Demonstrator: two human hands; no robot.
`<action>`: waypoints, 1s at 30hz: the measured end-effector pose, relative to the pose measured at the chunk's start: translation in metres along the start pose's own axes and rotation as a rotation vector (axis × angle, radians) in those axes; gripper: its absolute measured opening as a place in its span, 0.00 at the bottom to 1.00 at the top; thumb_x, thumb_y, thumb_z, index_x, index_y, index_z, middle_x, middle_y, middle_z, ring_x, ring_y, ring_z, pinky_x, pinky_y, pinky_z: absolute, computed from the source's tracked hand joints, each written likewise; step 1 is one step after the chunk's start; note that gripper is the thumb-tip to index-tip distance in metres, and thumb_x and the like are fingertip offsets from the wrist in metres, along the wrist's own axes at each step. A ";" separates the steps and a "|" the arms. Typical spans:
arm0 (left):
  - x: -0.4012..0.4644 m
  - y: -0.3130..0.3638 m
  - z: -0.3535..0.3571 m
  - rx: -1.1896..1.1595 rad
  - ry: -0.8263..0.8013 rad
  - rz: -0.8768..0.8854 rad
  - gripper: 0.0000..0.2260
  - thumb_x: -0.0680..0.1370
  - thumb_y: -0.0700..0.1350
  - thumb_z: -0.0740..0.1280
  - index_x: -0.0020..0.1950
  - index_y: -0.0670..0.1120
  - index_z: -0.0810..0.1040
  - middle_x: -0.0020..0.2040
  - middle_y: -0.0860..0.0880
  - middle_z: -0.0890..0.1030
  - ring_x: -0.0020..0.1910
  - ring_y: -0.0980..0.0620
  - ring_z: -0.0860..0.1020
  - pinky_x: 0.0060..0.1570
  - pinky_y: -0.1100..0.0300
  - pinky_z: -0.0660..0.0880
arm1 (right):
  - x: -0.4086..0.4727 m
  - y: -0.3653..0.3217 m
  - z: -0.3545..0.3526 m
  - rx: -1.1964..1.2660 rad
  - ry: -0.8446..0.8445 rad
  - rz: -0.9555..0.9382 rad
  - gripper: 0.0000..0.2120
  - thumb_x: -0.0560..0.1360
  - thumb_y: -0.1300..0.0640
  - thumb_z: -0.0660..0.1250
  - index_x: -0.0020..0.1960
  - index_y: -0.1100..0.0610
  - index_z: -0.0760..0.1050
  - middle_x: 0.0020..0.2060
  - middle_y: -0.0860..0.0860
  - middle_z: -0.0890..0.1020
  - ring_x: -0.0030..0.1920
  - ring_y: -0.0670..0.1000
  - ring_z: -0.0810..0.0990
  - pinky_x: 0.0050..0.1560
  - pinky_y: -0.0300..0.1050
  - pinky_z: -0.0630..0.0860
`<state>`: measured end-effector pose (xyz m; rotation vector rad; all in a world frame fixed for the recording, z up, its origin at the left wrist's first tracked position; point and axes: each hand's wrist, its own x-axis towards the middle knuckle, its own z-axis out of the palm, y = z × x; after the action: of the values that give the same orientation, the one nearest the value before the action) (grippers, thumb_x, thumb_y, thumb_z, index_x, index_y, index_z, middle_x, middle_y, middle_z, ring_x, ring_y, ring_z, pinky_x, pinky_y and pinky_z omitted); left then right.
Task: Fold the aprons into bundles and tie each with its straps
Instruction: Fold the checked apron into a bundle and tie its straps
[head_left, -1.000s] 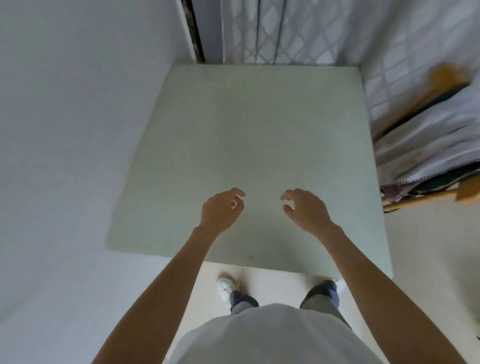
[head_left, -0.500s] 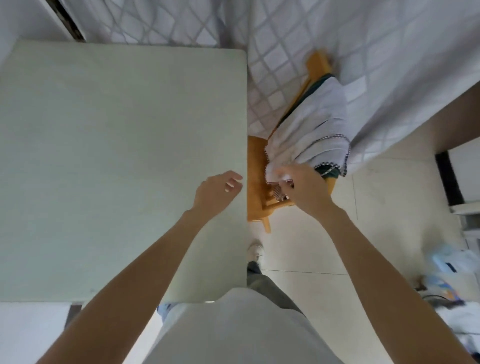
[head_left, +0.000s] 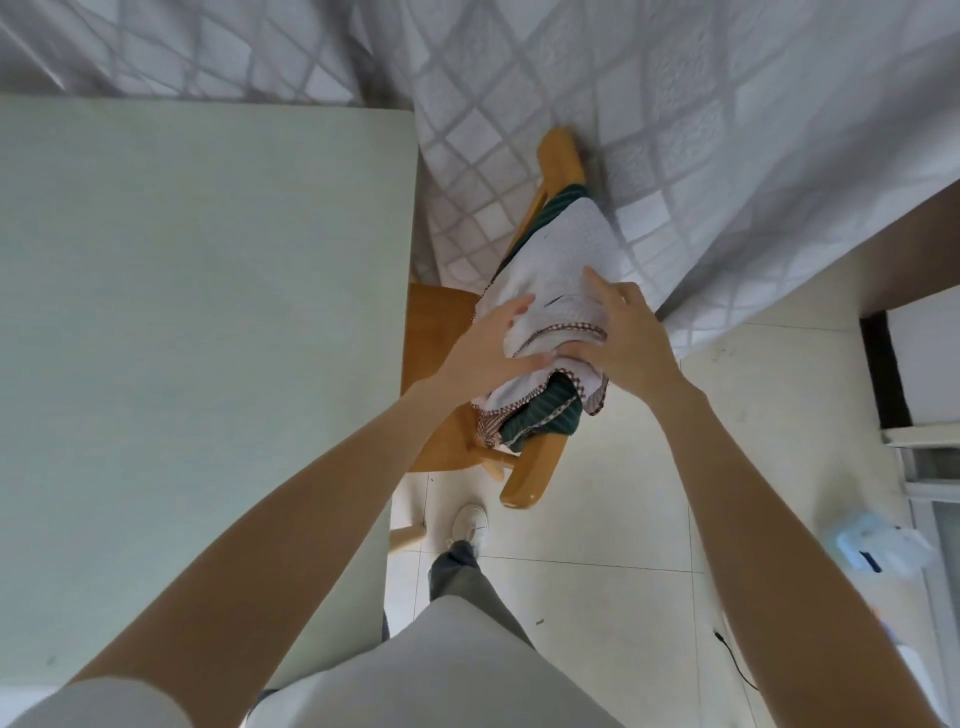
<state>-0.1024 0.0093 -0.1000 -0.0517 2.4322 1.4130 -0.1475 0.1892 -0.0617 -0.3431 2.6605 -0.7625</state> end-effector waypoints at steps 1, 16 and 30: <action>0.008 0.003 0.005 -0.013 -0.022 0.006 0.35 0.72 0.51 0.73 0.73 0.50 0.60 0.68 0.50 0.70 0.63 0.53 0.70 0.62 0.59 0.67 | 0.004 0.002 -0.002 -0.015 0.027 -0.005 0.36 0.71 0.49 0.71 0.74 0.52 0.58 0.63 0.56 0.69 0.61 0.55 0.71 0.58 0.49 0.70; 0.074 0.028 -0.016 0.277 0.161 0.176 0.20 0.72 0.44 0.71 0.63 0.47 0.76 0.52 0.46 0.75 0.50 0.49 0.74 0.47 0.66 0.64 | 0.045 0.005 -0.044 -0.273 0.192 -0.139 0.09 0.73 0.55 0.69 0.49 0.60 0.79 0.45 0.59 0.78 0.49 0.59 0.73 0.45 0.49 0.68; -0.081 0.009 -0.130 0.018 0.066 0.147 0.18 0.66 0.64 0.66 0.52 0.63 0.67 0.45 0.57 0.79 0.42 0.66 0.77 0.40 0.74 0.69 | -0.022 -0.118 -0.023 0.230 0.026 -0.250 0.08 0.78 0.60 0.62 0.57 0.57 0.70 0.44 0.50 0.78 0.43 0.47 0.77 0.42 0.36 0.69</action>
<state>-0.0613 -0.1076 -0.0096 0.0884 2.5479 1.4724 -0.1211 0.1096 0.0273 -0.6138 2.5468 -1.1437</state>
